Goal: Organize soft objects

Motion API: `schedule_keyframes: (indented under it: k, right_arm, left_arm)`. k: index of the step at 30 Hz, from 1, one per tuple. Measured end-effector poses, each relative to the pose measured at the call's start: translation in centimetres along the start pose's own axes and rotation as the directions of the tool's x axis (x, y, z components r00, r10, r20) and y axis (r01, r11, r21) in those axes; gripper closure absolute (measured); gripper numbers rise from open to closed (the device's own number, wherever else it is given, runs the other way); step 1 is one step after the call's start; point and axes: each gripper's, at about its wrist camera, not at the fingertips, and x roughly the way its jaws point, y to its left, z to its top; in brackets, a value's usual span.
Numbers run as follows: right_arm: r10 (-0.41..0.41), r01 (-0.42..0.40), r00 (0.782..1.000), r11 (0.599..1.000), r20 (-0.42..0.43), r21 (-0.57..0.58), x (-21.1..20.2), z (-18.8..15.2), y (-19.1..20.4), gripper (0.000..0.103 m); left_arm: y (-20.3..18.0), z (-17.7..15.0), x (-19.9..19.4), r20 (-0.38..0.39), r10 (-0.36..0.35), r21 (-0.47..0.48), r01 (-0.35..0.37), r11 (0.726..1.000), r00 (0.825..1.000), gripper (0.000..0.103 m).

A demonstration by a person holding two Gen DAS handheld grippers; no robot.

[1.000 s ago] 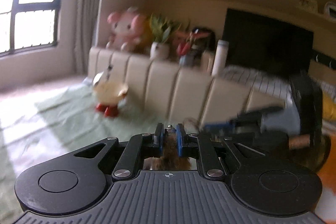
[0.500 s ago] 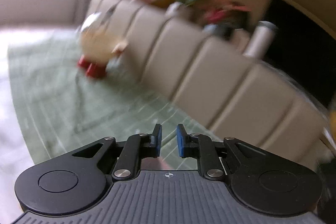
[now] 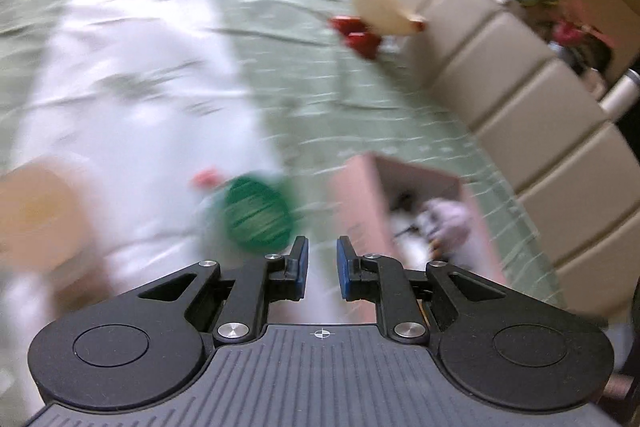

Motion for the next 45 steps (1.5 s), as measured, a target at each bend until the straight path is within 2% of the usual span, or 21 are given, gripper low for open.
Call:
schedule_keyframes:
  k: [3,4,6,8,11,13,16,18,22,25,26,28,31,33,35,37,39,40,41,42,45]
  right_arm:
    - [0.059,-0.059,0.998,0.996,-0.002,-0.064,-0.2,0.1,3.7,0.064]
    - [0.081,-0.081,0.997,0.992,-0.010,-0.093,0.0,0.1,5.2,0.063]
    - [0.117,-0.121,0.992,0.983,-0.038,-0.141,0.8,0.0,8.2,0.062]
    - [0.167,-0.177,0.983,0.973,-0.076,-0.146,1.7,-0.3,10.7,0.062]
    - [0.210,-0.229,0.965,0.966,-0.156,-0.118,3.5,-1.2,14.0,0.060]
    - [0.262,-0.280,0.938,0.959,-0.228,-0.051,4.7,-2.1,15.9,0.059]
    - [0.436,-0.459,0.863,0.888,-0.256,-0.033,3.5,-2.6,18.4,0.058]
    - [0.455,-0.484,0.864,0.868,-0.218,-0.107,1.7,-2.1,19.4,0.059]
    - [0.374,-0.395,0.918,0.896,-0.133,-0.202,-0.4,2.7,18.7,0.058]
    - [0.256,-0.284,0.955,0.934,-0.151,-0.217,1.0,8.5,17.6,0.058]
    - [0.243,-0.280,0.952,0.937,-0.186,-0.209,2.2,10.5,17.3,0.057]
    - [0.205,-0.281,0.924,0.937,-0.324,-0.207,6.0,14.3,17.5,0.056]
    - [0.154,-0.293,0.862,0.929,-0.483,-0.225,13.0,17.6,19.1,0.056]
    - [0.120,-0.280,0.799,0.941,-0.589,-0.188,18.0,18.5,20.1,0.056]
    - [0.049,-0.228,0.772,0.952,-0.634,-0.204,21.4,18.2,20.6,0.056]
    - [-0.042,-0.174,0.763,0.948,-0.645,-0.268,23.4,17.6,21.3,0.057]
    - [-0.084,-0.162,0.759,0.936,-0.646,-0.312,24.3,17.1,21.9,0.066]
    - [-0.091,-0.163,0.760,0.932,-0.644,-0.324,24.3,16.9,22.1,0.077]
    - [-0.090,-0.170,0.767,0.926,-0.635,-0.337,24.2,16.8,22.4,0.087]
    - [-0.091,-0.169,0.786,0.919,-0.611,-0.355,23.7,16.9,22.6,0.088]
    - [-0.050,-0.176,0.839,0.917,-0.541,-0.358,21.4,17.8,22.9,0.093]
  left_arm:
    - [3.7,-2.4,-4.3,0.051,0.186,-0.002,-0.186,0.982,0.981,0.086]
    - [5.3,-3.1,-5.2,0.044,0.254,-0.007,-0.254,0.967,0.966,0.086]
    - [8.1,-3.8,-6.3,-0.006,0.307,-0.065,-0.307,0.950,0.952,0.086]
    - [10.6,-4.4,-7.0,-0.054,0.297,-0.133,-0.302,0.944,0.953,0.086]
    - [11.9,-4.6,-7.7,-0.065,0.292,-0.145,-0.298,0.943,0.954,0.086]
    - [12.1,-4.8,-8.1,-0.062,0.275,-0.139,-0.281,0.950,0.959,0.086]
    - [12.0,-4.9,-8.5,-0.068,0.266,-0.122,-0.273,0.954,0.962,0.086]
    - [11.6,-5.2,-9.3,-0.064,0.266,-0.112,-0.272,0.956,0.962,0.086]
    - [9.7,-5.6,-9.7,-0.064,0.288,-0.107,-0.293,0.950,0.956,0.086]
    - [7.5,-6.5,-9.7,-0.072,0.280,-0.099,-0.286,0.953,0.957,0.086]
    - [6.9,-6.8,-9.7,-0.072,0.258,-0.105,-0.264,0.959,0.963,0.086]
    - [5.6,-7.3,-8.9,-0.075,0.185,-0.128,-0.194,0.973,0.980,0.086]
    - [3.6,-7.8,-6.4,-0.095,0.109,-0.088,-0.118,0.989,0.989,0.086]
    - [2.9,-8.2,-4.6,-0.143,0.094,-0.049,-0.102,0.994,0.985,0.086]
    - [3.1,-9.1,-3.1,-0.215,0.073,-0.047,-0.085,0.995,0.974,0.086]
    - [4.1,-10.2,-3.1,-0.249,0.077,-0.048,-0.092,0.995,0.965,0.086]
    - [5.6,-10.9,-4.1,-0.243,0.110,-0.033,-0.122,0.992,0.964,0.086]
    - [6.3,-11.0,-4.9,-0.229,0.144,-0.022,-0.153,0.988,0.963,0.086]
    - [6.9,-10.8,-6.0,-0.205,0.191,-0.001,-0.196,0.981,0.960,0.086]
    - [7.4,-10.6,-7.1,-0.183,0.227,0.018,-0.227,0.974,0.957,0.086]
    - [8.7,-9.4,-10.6,-0.120,0.226,0.009,-0.226,0.974,0.967,0.086]
